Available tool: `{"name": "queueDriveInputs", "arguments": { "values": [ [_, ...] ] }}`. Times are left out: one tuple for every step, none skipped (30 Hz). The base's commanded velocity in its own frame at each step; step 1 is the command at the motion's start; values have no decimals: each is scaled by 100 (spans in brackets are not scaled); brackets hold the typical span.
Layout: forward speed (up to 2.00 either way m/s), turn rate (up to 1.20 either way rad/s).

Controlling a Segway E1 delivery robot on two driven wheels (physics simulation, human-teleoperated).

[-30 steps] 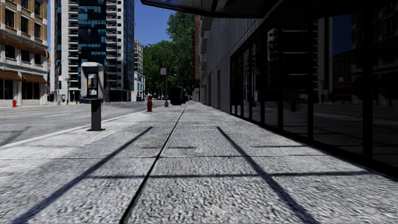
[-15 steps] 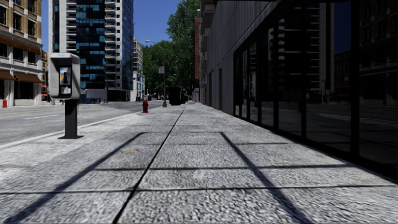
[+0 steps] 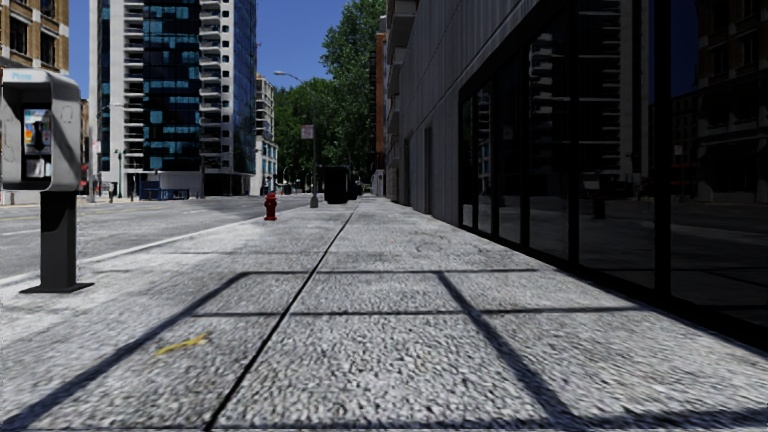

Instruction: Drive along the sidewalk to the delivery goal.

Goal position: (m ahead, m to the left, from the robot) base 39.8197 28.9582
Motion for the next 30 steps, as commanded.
{"name": "queueDriveInputs", "arguments": {
  "values": [
    [200, 0],
    [200, 0],
    [200, 0],
    [200, 0],
    [200, 0],
    [200, 0],
    [200, 0],
    [200, 0],
    [200, 0],
    [200, 0],
    [200, 0],
    [200, 0],
    [200, 0],
    [200, 0],
    [200, 0],
    [200, 0],
    [200, 0],
    [200, 0],
    [200, 0],
    [200, 0],
    [200, 0],
    [200, 0],
    [200, 0],
    [200, 0],
    [200, 0],
    [200, 0],
    [200, 0],
    [200, 0],
    [200, 0],
    [200, 0]
  ]
}}
